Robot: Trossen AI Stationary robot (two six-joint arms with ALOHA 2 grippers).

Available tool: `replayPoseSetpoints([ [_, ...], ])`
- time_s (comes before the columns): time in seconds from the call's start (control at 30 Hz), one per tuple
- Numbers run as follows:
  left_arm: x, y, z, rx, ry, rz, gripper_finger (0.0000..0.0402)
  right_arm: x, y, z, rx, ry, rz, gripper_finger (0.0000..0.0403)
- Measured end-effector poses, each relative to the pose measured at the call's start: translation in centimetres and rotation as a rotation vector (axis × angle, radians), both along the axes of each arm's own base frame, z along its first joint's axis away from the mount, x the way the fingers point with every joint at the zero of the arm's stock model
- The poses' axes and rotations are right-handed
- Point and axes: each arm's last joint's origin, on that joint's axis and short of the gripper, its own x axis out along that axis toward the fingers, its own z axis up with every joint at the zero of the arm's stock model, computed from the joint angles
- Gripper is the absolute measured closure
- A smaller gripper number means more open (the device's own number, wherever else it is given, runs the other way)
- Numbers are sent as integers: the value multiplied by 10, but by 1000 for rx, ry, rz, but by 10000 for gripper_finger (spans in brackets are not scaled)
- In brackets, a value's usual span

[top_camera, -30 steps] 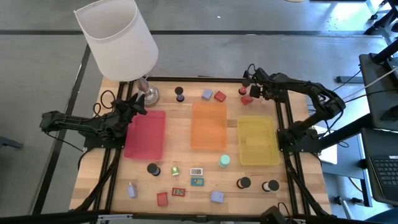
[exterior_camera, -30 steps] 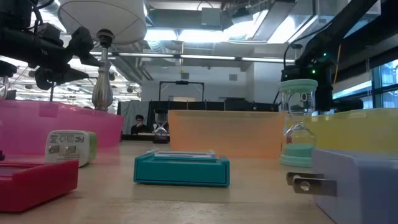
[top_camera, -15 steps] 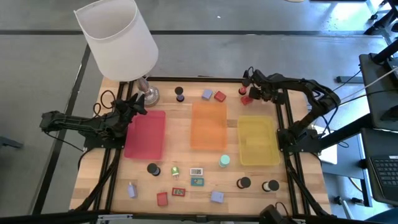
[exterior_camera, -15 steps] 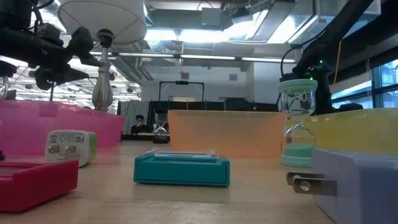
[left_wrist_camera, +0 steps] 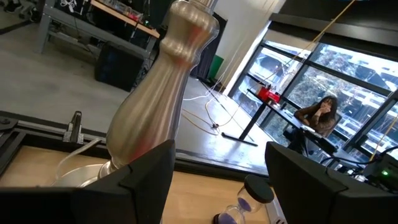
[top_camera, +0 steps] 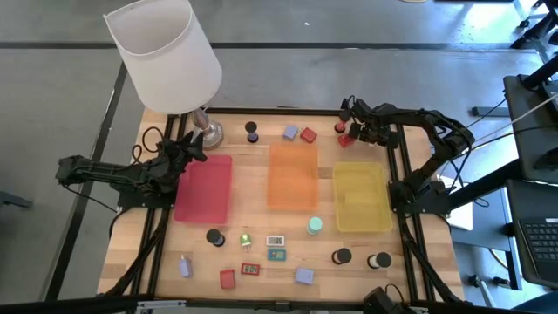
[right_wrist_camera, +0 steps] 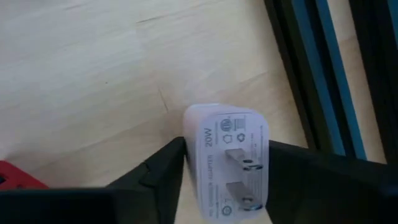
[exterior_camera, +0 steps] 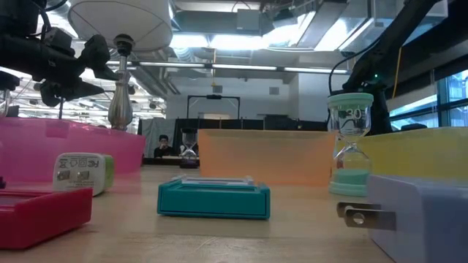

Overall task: Pick & Place Office items
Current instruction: Put the pink charger adapter into the yellow bin

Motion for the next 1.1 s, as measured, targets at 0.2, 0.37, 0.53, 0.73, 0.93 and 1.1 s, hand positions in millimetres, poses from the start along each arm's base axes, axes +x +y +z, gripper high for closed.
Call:
replayPoseSetpoints([
  [0.2, 0, 0, 0, 0, 0, 0, 155, 0, 1, 1, 8, 5, 15, 282],
  [0.37, 0, 0, 0, 0, 0, 0, 155, 5, 6, 6, 15, -35, 54, 271],
  [0.53, 0, 0, 0, 0, 0, 0, 155, 13, 20, 30, -63, -103, 116, 272],
  [0.73, 0, 0, 0, 0, 0, 0, 155, 28, 59, 69, -142, -246, 285, 280],
  [0.93, 0, 0, -1, 0, 9, 0, 155, 37, 119, 103, -127, -442, 504, 269],
  [1.1, 0, 0, -1, 0, 14, 0, 155, 42, 167, 116, -10, -599, 695, 275],
])
